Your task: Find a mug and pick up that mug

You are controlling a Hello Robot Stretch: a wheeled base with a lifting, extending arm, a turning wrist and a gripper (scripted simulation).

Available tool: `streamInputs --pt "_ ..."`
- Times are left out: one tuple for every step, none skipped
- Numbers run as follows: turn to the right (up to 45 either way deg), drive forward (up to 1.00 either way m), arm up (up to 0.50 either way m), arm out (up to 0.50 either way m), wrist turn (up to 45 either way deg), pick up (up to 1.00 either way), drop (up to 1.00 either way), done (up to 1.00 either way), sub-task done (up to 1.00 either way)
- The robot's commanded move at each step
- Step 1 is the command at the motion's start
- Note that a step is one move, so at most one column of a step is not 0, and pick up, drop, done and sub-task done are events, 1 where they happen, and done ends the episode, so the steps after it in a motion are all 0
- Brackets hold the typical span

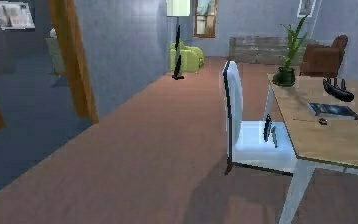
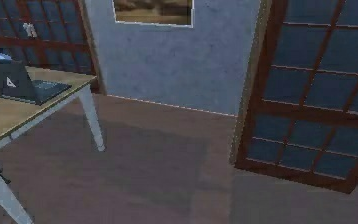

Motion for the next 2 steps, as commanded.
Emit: streamInputs --pt "-33.0 0.00 0.00 0.00 0.0 0.00 0.00 0.00 0.00" --pt "0.0 1.00 0.00 0.00 0.0 0.00 0.00 0.00 0.00"
